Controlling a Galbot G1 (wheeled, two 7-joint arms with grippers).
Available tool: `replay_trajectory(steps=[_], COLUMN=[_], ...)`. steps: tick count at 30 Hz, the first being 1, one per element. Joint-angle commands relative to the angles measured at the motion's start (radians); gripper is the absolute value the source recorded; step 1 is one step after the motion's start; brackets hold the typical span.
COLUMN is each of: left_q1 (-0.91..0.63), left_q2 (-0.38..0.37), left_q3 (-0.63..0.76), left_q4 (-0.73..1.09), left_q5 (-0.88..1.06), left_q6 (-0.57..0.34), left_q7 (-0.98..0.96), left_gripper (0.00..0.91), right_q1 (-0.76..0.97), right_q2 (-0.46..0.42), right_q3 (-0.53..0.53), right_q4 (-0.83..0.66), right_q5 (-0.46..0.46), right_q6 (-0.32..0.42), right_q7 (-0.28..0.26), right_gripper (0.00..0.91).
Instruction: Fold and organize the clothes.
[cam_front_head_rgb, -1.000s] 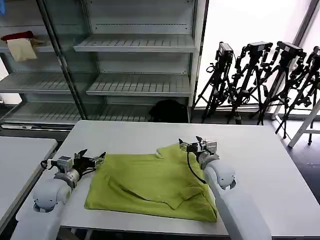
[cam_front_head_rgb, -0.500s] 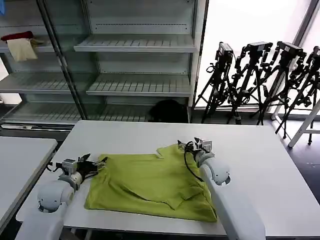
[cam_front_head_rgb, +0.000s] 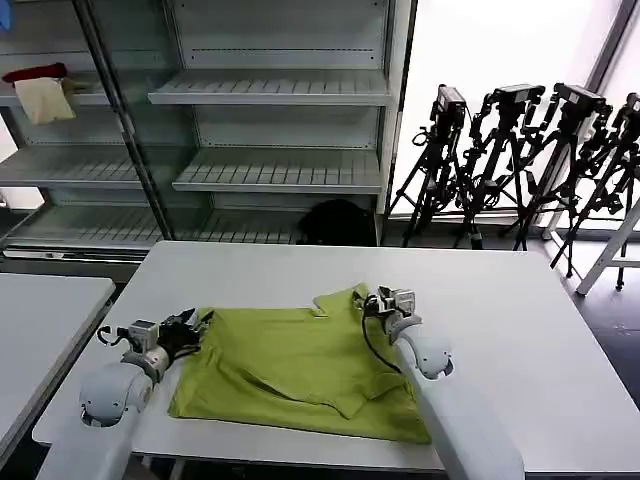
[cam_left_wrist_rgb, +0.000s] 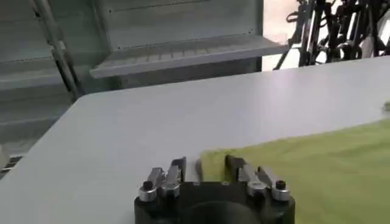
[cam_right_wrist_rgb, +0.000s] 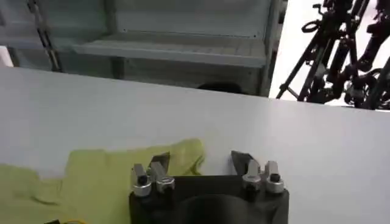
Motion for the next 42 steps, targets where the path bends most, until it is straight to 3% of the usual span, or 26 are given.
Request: replay_trajectory(steps=[1,4,12,25,35,42], left_q1=[0.002,0.008,0.004,-0.010,0.099,0.216], left_q2=[0.001,0.000,-0.001,-0.001,-0.001,-0.002], left_q3=[0.000,0.000,0.006,-0.032,-0.081,-0.128], left_q4=[0.002,0.002,-0.006,-0.094,-0.214,-0.286], left_q5=[0.005,0.009,0.007,-0.128,-0.195,-0.221], left_q6=[0.003,0.003,0.003,0.000,-0.001,-0.002], left_q7=[0.007,0.017,0.037,-0.025,0.001,0.039], left_gripper=[0.060,0.010,0.010,0.000,0.000,0.000], right_q1=[-0.007,-0.012,-0.017,-0.048,-0.346,-0.545], right_q2=[-0.005,-0.009,-0.010,-0.059,-0.108,-0.112], right_q3=[-0.003,-0.003,0.000,0.021,0.084,0.138], right_q4=[0.001,0.009,0.044,0.256,0.542,0.666], right_q5=[-0.015,-0.015,0.005,0.204,0.238,0.196], right_q6=[-0.003,-0.003,-0.002,-0.002,-0.001,0.002], right_q7=[-0.009,-0.015,-0.014,0.066,0.075,0.049], right_gripper=[0.000,0.000,0.000,0.000,0.000,0.000])
